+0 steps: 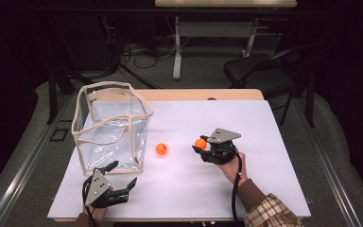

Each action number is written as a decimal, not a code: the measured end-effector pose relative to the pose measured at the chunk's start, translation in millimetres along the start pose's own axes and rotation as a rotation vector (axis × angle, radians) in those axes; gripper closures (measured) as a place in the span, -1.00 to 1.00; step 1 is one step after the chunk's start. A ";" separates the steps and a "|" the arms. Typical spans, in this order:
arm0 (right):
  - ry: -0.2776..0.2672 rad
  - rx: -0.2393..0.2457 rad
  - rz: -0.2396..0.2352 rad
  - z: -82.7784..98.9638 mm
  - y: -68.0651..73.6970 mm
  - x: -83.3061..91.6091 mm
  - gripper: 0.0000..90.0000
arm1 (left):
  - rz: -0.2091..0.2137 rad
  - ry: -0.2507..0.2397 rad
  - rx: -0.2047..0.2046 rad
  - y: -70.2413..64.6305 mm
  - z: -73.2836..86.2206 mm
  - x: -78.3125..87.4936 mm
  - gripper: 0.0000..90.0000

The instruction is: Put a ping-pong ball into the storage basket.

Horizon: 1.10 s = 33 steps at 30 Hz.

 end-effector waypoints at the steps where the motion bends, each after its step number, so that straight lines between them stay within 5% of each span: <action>1: 0.001 -0.003 0.000 -0.5 0.2 -0.7 0.13 | -0.001 -0.001 0.000 0.0 0.0 0.0 -0.65; 33: 0.015 0.003 -0.047 -18.7 8.1 -25.0 0.13 | 0.000 0.002 0.000 0.3 0.0 0.0 -0.65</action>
Point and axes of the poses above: each handheld gripper's, and its own axes: x roughly backward along the jaws, z roughly out of its underside, y roughly to its left, the point moved 1 cm from there along -x, roughly forward along the jaws, and after that the axes turned 10 degrees about z, right-handed, at the moved point
